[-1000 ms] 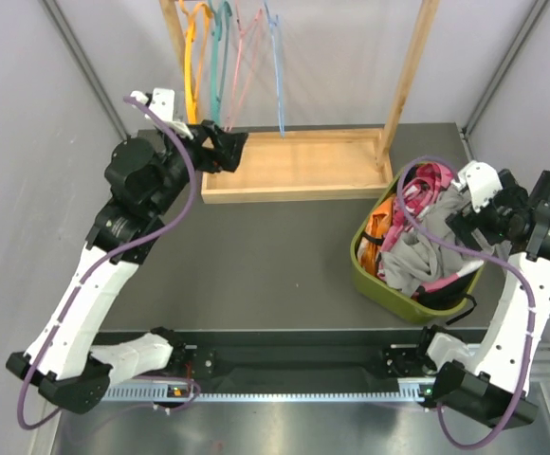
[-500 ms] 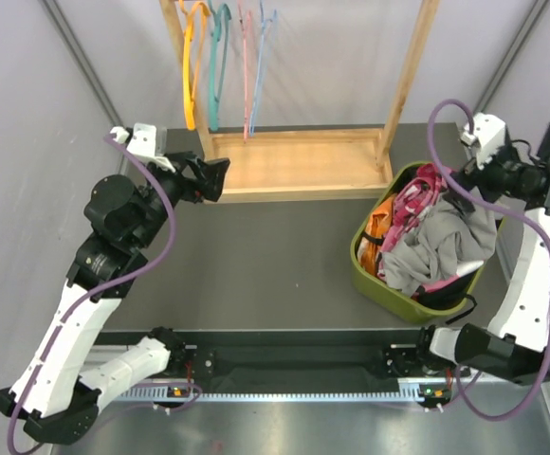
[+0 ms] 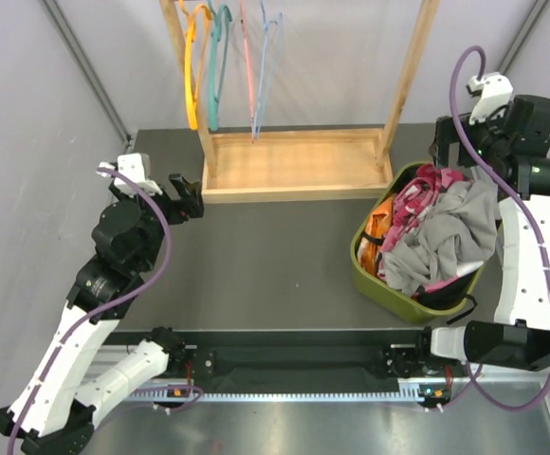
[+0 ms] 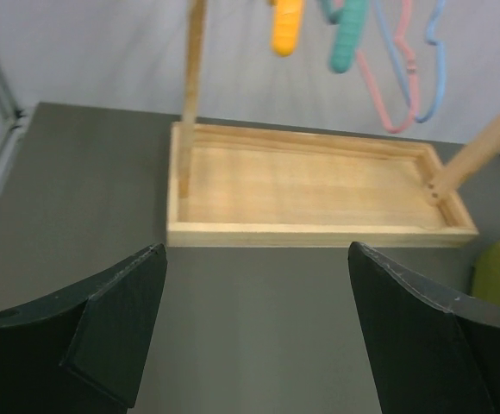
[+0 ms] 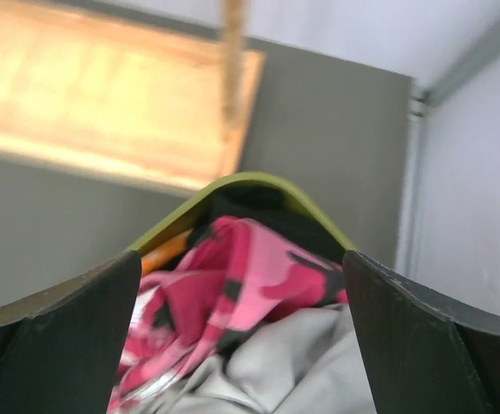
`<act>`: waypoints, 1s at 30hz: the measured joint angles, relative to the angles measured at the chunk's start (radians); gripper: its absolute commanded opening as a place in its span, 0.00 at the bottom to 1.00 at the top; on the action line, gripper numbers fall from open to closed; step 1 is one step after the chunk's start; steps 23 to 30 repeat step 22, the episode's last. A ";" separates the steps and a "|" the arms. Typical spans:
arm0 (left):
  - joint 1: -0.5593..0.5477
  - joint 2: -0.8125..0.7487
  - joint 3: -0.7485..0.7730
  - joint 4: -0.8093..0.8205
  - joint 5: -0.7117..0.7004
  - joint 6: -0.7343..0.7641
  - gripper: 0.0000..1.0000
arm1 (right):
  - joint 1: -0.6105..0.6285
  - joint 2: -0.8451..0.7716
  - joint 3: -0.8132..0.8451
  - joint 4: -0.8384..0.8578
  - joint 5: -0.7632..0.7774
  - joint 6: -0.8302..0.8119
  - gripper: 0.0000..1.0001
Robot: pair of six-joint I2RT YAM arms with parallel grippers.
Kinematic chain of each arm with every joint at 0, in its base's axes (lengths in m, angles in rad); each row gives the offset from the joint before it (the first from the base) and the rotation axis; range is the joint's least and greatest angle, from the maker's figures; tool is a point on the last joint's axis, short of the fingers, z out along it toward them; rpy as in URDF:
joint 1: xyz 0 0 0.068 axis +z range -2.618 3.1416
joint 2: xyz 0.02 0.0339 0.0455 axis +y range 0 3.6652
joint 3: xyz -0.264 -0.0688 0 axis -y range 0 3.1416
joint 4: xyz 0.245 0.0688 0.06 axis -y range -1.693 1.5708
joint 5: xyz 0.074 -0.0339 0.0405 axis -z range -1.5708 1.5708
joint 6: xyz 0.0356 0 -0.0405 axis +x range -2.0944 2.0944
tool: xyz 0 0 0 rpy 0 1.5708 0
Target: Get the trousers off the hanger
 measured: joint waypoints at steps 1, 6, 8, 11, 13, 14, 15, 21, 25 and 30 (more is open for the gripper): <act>0.000 -0.002 -0.008 -0.005 -0.028 -0.005 0.93 | 0.000 -0.008 -0.022 0.048 0.050 0.042 1.00; 0.007 0.003 -0.067 -0.006 -0.185 -0.015 0.99 | 0.000 -0.036 -0.115 0.198 0.272 0.169 1.00; 0.031 0.010 -0.089 -0.005 -0.220 -0.017 0.99 | 0.000 -0.042 -0.146 0.240 0.342 0.188 1.00; 0.122 0.039 -0.118 -0.003 -0.219 -0.029 0.99 | 0.000 -0.056 -0.208 0.296 0.424 0.202 1.00; 0.196 0.068 -0.127 0.001 -0.201 -0.035 0.99 | 0.000 -0.068 -0.243 0.316 0.458 0.204 1.00; 0.221 0.081 -0.132 0.004 -0.194 -0.037 0.99 | -0.001 -0.072 -0.254 0.322 0.467 0.204 1.00; 0.249 0.095 -0.136 0.005 -0.181 -0.037 0.99 | -0.001 -0.079 -0.269 0.328 0.475 0.204 1.00; 0.307 0.117 -0.167 0.027 -0.133 -0.045 0.99 | -0.001 -0.113 -0.307 0.349 0.518 0.209 1.00; 0.308 0.117 -0.172 0.032 -0.128 -0.048 0.99 | -0.002 -0.119 -0.312 0.358 0.521 0.209 1.00; 0.308 0.117 -0.172 0.032 -0.128 -0.048 0.99 | -0.002 -0.119 -0.312 0.358 0.521 0.209 1.00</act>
